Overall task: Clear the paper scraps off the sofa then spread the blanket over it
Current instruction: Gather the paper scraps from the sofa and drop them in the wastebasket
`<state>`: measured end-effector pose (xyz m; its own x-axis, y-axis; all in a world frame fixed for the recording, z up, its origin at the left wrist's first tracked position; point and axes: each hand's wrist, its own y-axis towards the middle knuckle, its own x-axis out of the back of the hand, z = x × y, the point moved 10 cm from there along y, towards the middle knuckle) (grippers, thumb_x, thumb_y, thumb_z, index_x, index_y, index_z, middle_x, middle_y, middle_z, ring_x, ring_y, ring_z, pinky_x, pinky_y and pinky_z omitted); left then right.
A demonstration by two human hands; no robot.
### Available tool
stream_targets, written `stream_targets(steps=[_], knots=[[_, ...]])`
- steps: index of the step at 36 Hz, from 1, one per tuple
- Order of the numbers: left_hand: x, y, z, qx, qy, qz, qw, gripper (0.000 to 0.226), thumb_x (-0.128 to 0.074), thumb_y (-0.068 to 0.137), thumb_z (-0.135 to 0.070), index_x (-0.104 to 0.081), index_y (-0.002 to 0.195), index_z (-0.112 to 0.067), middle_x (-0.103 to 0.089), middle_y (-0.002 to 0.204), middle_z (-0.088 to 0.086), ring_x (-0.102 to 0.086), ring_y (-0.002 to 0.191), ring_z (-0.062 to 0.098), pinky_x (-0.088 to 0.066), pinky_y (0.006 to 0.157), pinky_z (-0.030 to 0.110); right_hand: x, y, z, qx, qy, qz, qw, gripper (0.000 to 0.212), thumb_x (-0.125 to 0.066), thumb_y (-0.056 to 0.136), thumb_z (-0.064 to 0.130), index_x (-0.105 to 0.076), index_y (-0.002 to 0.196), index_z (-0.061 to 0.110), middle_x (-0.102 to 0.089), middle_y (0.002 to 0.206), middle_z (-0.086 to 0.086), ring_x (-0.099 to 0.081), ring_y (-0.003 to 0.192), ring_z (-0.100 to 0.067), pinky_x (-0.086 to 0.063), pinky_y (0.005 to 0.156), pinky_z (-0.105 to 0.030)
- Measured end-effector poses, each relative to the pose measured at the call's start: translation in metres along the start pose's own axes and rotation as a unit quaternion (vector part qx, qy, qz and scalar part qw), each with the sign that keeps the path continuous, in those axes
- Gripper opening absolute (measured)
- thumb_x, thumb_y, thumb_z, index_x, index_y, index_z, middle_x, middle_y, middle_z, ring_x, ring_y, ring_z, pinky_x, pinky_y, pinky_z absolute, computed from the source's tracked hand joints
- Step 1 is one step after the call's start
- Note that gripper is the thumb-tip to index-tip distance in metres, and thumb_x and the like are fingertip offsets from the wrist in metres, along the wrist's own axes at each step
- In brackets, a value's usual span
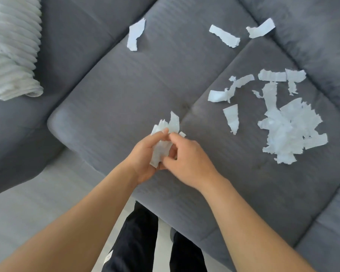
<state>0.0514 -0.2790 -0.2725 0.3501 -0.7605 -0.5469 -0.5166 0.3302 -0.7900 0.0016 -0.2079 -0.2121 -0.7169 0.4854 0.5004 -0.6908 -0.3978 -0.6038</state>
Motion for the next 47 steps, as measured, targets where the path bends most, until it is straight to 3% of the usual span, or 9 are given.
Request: stream_targets(steps=[7, 12, 19, 22, 28, 36, 40, 43, 47], knots=[[-0.030, 0.007, 0.030, 0.028, 0.049, 0.015, 0.998, 0.045, -0.066, 0.092, -0.037, -0.064, 0.133, -0.021, -0.073, 0.124, 0.011, -0.073, 0.105, 0.026, -0.059, 0.066, 0.033, 0.077, -0.066, -0.082, -0.089, 0.142, -0.240, 0.956, 0.012, -0.067, 0.090, 0.030, -0.067, 0.102, 0.031, -0.065, 0.073, 0.015, -0.061, 0.067, -0.004, -0.044, 0.063, -0.011], [-0.062, 0.013, 0.059, 0.061, 0.053, 0.026, 0.996, 0.049, -0.066, 0.089, -0.035, -0.062, 0.135, -0.017, -0.072, 0.125, 0.016, -0.074, 0.098, 0.027, -0.059, 0.062, 0.033, 0.151, -0.131, -0.215, -0.275, 0.168, -0.424, 0.846, 0.013, -0.063, 0.088, 0.020, -0.062, 0.094, 0.032, -0.068, 0.078, 0.005, -0.070, 0.080, -0.022, -0.055, 0.073, -0.037], [-0.110, 0.034, 0.108, 0.103, 0.105, 0.040, 0.988, 0.047, -0.065, 0.092, -0.035, -0.061, 0.136, -0.018, -0.072, 0.125, 0.014, -0.074, 0.106, 0.029, -0.060, 0.065, 0.035, 0.148, -0.147, -0.333, -0.391, 0.441, -0.418, 0.691, 0.034, -0.076, 0.084, 0.021, -0.053, 0.109, 0.019, -0.055, 0.078, -0.002, -0.050, 0.057, -0.013, -0.039, 0.052, -0.026], [-0.129, 0.042, 0.125, 0.111, 0.099, 0.045, 0.988, 0.047, -0.064, 0.093, -0.034, -0.059, 0.138, -0.019, -0.071, 0.129, 0.012, -0.072, 0.111, 0.031, -0.060, 0.066, 0.038, 0.151, -0.144, -0.341, -0.396, 0.416, -0.401, 0.713, 0.002, -0.072, 0.084, 0.012, -0.070, 0.085, 0.012, -0.058, 0.068, 0.000, -0.045, 0.041, -0.006, -0.035, 0.040, -0.017], [-0.164, 0.056, 0.155, 0.122, 0.101, 0.031, 0.987, 0.048, -0.061, 0.094, -0.039, -0.056, 0.140, -0.025, -0.071, 0.130, 0.004, -0.071, 0.114, 0.029, -0.061, 0.072, 0.038, 0.137, -0.141, -0.310, -0.321, 0.410, -0.316, 0.793, 0.013, -0.072, 0.086, 0.020, -0.068, 0.074, 0.022, -0.060, 0.057, 0.012, -0.054, 0.052, -0.005, -0.039, 0.046, -0.019], [-0.201, 0.075, 0.177, 0.116, 0.089, 0.031, 0.989, 0.044, -0.065, 0.094, -0.041, -0.068, 0.128, -0.013, -0.072, 0.124, 0.016, -0.072, 0.106, 0.030, -0.060, 0.079, 0.040, 0.091, -0.151, -0.241, -0.144, 0.227, -0.007, 0.963, 0.010, -0.071, 0.081, 0.030, -0.067, 0.073, 0.026, -0.065, 0.068, 0.020, -0.058, 0.062, 0.002, -0.047, 0.065, -0.022], [-0.195, 0.081, 0.179, 0.077, 0.073, -0.041, 0.994, 0.031, -0.068, 0.093, -0.012, -0.063, 0.124, -0.010, -0.077, 0.100, 0.010, -0.076, 0.084, 0.026, -0.054, 0.052, 0.030, 0.153, -0.148, -0.285, -0.180, 0.254, -0.196, 0.930, 0.002, -0.069, 0.085, 0.027, -0.068, 0.087, 0.027, -0.072, 0.085, 0.010, -0.068, 0.077, -0.008, -0.053, 0.070, -0.029], [-0.191, 0.080, 0.181, 0.074, 0.042, -0.058, 0.995, 0.033, -0.068, 0.093, -0.010, -0.061, 0.126, -0.012, -0.078, 0.104, 0.011, -0.076, 0.093, 0.033, -0.052, 0.051, 0.030, 0.220, -0.145, -0.328, -0.224, 0.210, -0.370, 0.877, 0.040, -0.069, 0.085, 0.031, -0.054, 0.122, 0.034, -0.047, 0.121, 0.007, -0.057, 0.083, 0.000, -0.044, 0.065, -0.020], [-0.180, 0.078, 0.189, 0.077, 0.031, -0.062, 0.995, 0.040, -0.067, 0.093, -0.015, -0.059, 0.132, -0.013, -0.076, 0.113, 0.011, -0.076, 0.096, 0.031, -0.053, 0.051, 0.030, 0.268, -0.115, -0.361, -0.240, 0.167, -0.364, 0.884, 0.080, -0.071, 0.078, 0.021, -0.036, 0.148, 0.038, -0.022, 0.130, 0.008, -0.048, 0.080, 0.005, -0.045, 0.064, -0.020]])
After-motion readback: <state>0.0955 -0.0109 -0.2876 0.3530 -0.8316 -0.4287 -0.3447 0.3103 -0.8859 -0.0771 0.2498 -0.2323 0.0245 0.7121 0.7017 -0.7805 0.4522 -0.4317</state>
